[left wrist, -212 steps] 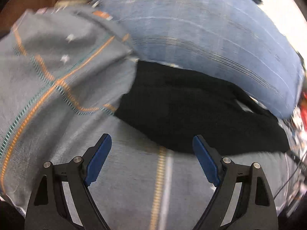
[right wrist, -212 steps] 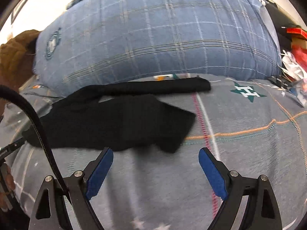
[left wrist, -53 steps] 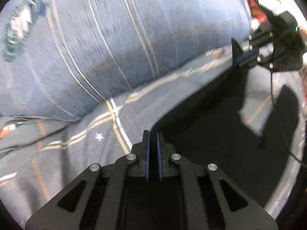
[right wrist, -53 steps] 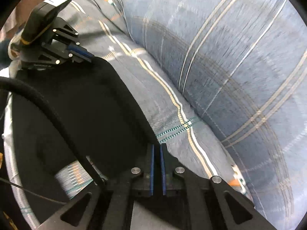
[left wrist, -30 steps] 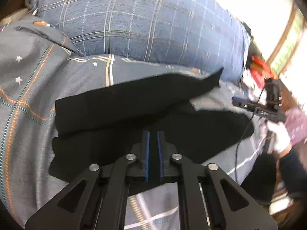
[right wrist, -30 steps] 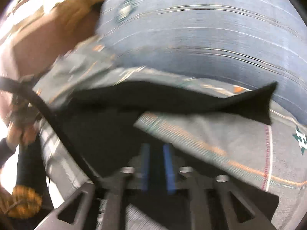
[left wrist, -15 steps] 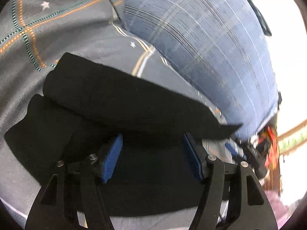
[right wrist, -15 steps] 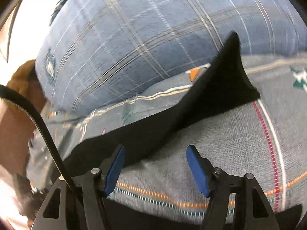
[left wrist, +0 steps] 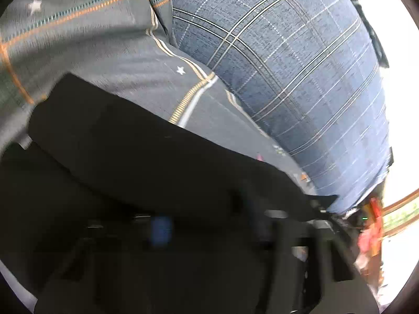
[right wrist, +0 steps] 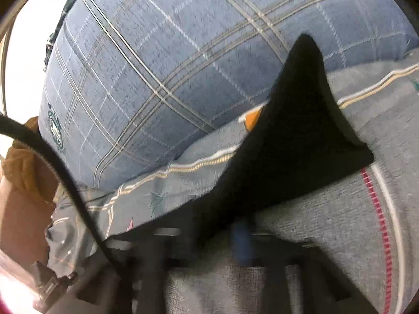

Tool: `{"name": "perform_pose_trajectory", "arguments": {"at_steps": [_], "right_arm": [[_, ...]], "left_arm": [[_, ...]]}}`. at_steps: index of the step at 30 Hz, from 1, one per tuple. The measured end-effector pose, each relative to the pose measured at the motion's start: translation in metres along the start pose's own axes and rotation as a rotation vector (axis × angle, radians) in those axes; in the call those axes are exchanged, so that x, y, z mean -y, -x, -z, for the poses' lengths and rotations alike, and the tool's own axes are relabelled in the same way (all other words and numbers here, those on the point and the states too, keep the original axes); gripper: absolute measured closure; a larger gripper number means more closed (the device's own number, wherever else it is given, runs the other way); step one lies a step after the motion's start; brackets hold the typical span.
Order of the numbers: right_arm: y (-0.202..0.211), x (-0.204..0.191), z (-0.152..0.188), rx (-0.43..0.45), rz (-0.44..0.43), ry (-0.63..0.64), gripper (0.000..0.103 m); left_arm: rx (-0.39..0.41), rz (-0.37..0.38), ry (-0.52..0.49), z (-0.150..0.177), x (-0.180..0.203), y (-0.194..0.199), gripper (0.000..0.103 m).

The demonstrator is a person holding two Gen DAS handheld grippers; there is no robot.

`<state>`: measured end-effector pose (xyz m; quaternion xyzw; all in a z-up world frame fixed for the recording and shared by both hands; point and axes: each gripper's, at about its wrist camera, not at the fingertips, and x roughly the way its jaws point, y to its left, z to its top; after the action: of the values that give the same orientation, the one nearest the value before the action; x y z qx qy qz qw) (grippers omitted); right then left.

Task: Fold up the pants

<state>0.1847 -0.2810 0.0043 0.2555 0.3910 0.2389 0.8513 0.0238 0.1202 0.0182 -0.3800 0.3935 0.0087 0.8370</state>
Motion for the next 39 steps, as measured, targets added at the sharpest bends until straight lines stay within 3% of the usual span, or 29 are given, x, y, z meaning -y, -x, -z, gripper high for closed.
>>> {"name": "perform_pose_trajectory", "arguments": {"at_steps": [1,6,12,14,17,19,22,26,35,39], "right_arm": [[0.001,0.001,0.001,-0.006,-0.022,-0.008,0.092],[0.036,-0.017,0.013,0.018,-0.057,0.092,0.093],[0.124,-0.055,0.047,0.122,-0.111,0.215,0.093],[0.146,-0.062,0.069,0.136,-0.120,0.236,0.093],[0.169,-0.059,0.113,0.121,-0.101,0.255,0.093],[0.161,-0.045,0.144,0.078,-0.043,0.247,0.093],[0.127,-0.011,0.169,-0.048,0.094,0.167,0.091],[0.133,0.009,0.175,0.016,0.002,0.053,0.087],[0.133,0.014,0.166,0.028,-0.020,0.012,0.087],[0.137,0.005,0.168,0.006,0.014,0.045,0.079]], "left_arm": [[-0.001,-0.004,-0.014,-0.001,0.001,0.000,0.094],[0.022,0.063,-0.060,0.000,0.004,0.030,0.095],[0.041,0.123,-0.179,0.024,0.001,0.086,0.095],[0.029,0.111,-0.196,0.035,-0.010,0.095,0.095],[0.012,0.031,-0.233,0.051,-0.028,0.089,0.095],[-0.035,-0.015,-0.188,0.060,-0.045,0.076,0.095],[-0.046,0.004,-0.144,0.066,-0.061,0.074,0.095],[-0.008,0.032,-0.122,0.063,-0.068,0.088,0.087],[0.041,-0.016,-0.085,0.054,-0.084,0.105,0.083],[0.085,-0.084,-0.123,0.049,-0.087,0.112,0.083]]}}
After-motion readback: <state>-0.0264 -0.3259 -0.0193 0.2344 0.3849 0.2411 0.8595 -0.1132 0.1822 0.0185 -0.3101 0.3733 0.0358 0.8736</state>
